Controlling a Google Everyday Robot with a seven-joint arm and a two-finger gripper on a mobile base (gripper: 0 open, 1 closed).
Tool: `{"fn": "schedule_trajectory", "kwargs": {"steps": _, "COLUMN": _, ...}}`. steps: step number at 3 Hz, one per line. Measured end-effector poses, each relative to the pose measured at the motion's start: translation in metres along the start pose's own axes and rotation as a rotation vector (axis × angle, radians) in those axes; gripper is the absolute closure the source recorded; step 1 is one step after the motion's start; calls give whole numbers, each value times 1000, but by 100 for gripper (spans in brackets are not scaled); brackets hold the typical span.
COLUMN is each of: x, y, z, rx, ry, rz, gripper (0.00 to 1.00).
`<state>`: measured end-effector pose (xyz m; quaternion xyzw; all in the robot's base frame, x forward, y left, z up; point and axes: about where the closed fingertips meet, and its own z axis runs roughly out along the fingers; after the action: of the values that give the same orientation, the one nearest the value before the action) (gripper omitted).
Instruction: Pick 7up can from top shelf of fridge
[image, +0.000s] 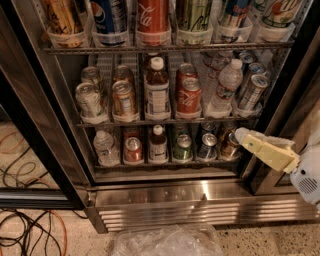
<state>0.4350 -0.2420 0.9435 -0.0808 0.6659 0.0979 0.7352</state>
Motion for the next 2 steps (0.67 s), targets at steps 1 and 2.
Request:
{"fn": "schedule_trajectory", "kwargs": {"steps": 1, "x": 0, "y": 1, "z": 1, "rx": -2, "ry": 0, "rz": 0, "gripper": 0}}
{"fn": "schedule_trajectory", "kwargs": {"steps": 2, "x": 0, "y": -3, "z": 7, "rx": 17, "ry": -19, "rz": -17, "gripper": 0}}
